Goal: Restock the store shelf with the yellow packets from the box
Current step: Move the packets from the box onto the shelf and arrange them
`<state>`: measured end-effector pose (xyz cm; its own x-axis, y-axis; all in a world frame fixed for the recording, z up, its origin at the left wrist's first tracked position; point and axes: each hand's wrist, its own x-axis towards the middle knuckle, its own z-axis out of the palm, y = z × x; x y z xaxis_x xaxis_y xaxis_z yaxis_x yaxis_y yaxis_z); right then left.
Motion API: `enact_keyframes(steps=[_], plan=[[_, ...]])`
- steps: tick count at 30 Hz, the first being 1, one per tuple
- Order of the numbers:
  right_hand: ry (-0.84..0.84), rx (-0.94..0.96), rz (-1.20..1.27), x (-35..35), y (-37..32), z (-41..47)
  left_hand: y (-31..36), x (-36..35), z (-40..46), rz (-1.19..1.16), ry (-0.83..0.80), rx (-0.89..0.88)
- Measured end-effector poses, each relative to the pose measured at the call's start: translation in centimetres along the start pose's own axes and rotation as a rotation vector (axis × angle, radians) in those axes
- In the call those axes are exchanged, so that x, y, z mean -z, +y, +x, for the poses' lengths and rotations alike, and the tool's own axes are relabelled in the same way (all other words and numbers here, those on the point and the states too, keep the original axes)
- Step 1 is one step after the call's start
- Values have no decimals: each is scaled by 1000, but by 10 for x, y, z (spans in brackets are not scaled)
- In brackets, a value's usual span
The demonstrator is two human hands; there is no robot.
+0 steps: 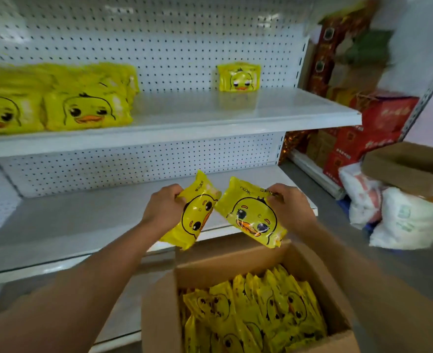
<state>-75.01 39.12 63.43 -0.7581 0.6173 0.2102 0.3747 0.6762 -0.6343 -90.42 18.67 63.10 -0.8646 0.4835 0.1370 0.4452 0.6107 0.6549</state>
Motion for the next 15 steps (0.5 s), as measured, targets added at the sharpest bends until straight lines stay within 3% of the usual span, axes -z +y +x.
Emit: enact_keyframes(steps=[6,15], plan=[[61,163,26,17,-75,24,8,79,19,31,93,-71],[157,191,-18,9,-165,74,-10,177,77,46,133,-211]])
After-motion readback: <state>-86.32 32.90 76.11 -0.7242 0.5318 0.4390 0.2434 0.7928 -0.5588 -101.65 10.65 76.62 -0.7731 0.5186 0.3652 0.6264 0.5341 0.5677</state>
